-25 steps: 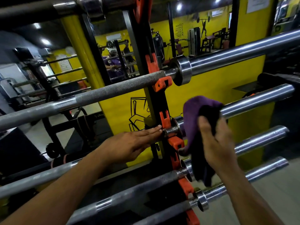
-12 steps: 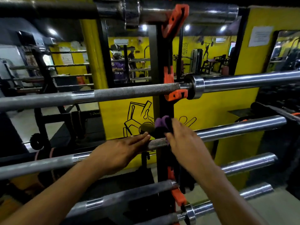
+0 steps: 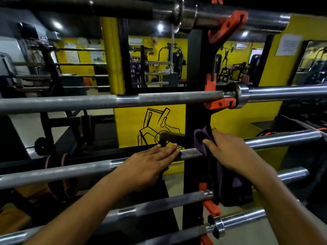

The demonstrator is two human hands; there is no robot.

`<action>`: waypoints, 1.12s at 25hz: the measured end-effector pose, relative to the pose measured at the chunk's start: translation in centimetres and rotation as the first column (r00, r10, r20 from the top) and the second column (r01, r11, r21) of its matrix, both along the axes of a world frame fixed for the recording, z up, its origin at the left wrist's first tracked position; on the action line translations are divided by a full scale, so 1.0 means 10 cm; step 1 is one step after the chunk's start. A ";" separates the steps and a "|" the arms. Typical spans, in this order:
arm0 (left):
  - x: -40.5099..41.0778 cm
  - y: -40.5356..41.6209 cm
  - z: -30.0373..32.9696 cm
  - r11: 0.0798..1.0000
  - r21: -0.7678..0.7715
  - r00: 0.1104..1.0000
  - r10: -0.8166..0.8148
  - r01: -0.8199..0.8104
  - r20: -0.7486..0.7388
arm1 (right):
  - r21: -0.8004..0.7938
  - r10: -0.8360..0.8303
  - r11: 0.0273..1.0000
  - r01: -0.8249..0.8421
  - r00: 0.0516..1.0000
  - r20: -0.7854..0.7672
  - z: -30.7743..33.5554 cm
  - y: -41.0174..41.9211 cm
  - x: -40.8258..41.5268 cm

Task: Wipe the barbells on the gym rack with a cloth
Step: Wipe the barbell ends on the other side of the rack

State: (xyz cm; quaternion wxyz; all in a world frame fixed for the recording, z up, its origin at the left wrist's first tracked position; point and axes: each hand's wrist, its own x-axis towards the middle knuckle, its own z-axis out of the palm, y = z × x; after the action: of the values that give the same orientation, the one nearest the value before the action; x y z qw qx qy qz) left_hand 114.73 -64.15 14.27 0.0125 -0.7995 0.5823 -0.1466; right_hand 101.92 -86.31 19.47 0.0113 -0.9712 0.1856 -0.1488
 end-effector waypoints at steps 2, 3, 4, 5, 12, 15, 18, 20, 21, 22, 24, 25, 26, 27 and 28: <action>0.05 0.19 0.07 0.998 0.049 0.999 -0.043 0.043 0.011 | 0.117 0.007 0.993 -0.003 0.999 -0.037 0.07 -0.06 0.05; 0.10 0.29 0.07 0.996 0.075 0.999 -0.051 0.050 0.007 | 0.170 0.008 0.985 -0.007 1.000 -0.002 0.06 -0.07 0.06; 0.14 0.36 0.06 0.993 0.105 0.998 -0.059 0.058 0.004 | 0.199 -0.009 0.980 -0.006 0.997 0.073 0.02 -0.06 0.07; 0.16 0.41 0.05 0.990 0.120 0.998 -0.069 0.068 0.005 | 0.205 -0.038 0.979 0.004 0.985 0.166 -0.03 -0.02 0.06; 0.18 0.63 0.13 0.975 0.103 0.978 -0.184 0.194 -0.100 | 0.400 -0.123 0.914 -0.067 0.894 0.430 -0.20 0.39 -0.19; 0.10 0.76 0.08 0.938 -0.262 0.890 -0.310 0.228 -0.334 | 0.659 -0.277 0.684 -0.313 0.724 0.631 -0.28 0.72 -0.56; -0.20 0.76 -0.07 0.842 -0.540 0.538 -0.453 -0.004 -0.711 | 0.794 -0.475 0.126 -0.595 0.666 0.575 -0.57 1.32 -0.74; -0.37 0.73 -0.24 0.853 -0.516 0.304 -0.474 -0.073 -0.827 | 0.833 -0.583 -0.027 -0.552 0.686 0.435 -0.84 1.63 -0.75; -0.42 0.74 -0.33 0.854 -0.513 0.240 -0.480 -0.093 -0.844 | 0.852 -0.620 -0.033 -0.523 0.679 0.393 -0.96 1.75 -0.75; -0.47 0.77 -0.40 0.854 -0.504 0.196 -0.476 -0.131 -0.857 | 0.868 -0.649 -0.024 -0.497 0.668 0.364 -1.06 1.84 -0.76; -0.47 0.92 -0.51 0.851 -0.488 0.173 -0.460 -0.196 -0.871 | 0.869 -0.670 -0.056 -0.492 0.664 0.333 -1.20 2.05 -0.80; -0.45 0.99 -0.54 0.851 -0.484 0.188 -0.452 -0.202 -0.872 | 0.853 -0.657 -0.103 -0.512 0.679 0.329 -1.24 2.15 -0.84; -0.43 1.05 -0.54 0.857 -0.479 0.217 -0.439 -0.189 -0.872 | 0.836 -0.620 -0.141 -0.530 0.706 0.343 -1.27 2.26 -0.88; -0.41 1.10 -0.53 0.865 -0.473 0.271 -0.420 -0.168 -0.866 | 0.836 -0.570 -0.142 -0.529 0.735 0.368 -1.31 2.35 -0.88; -0.37 1.14 -0.51 0.871 -0.470 0.346 -0.400 -0.145 -0.849 | 0.853 -0.521 -0.112 -0.509 0.761 0.386 -1.34 2.44 -0.86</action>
State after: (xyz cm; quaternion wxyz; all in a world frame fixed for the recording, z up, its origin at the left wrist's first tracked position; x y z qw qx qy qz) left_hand 111.01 -52.71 9.19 -0.5242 -0.6656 0.4935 0.1964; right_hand 93.34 -61.89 6.05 0.7939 -0.4927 0.2179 -0.2818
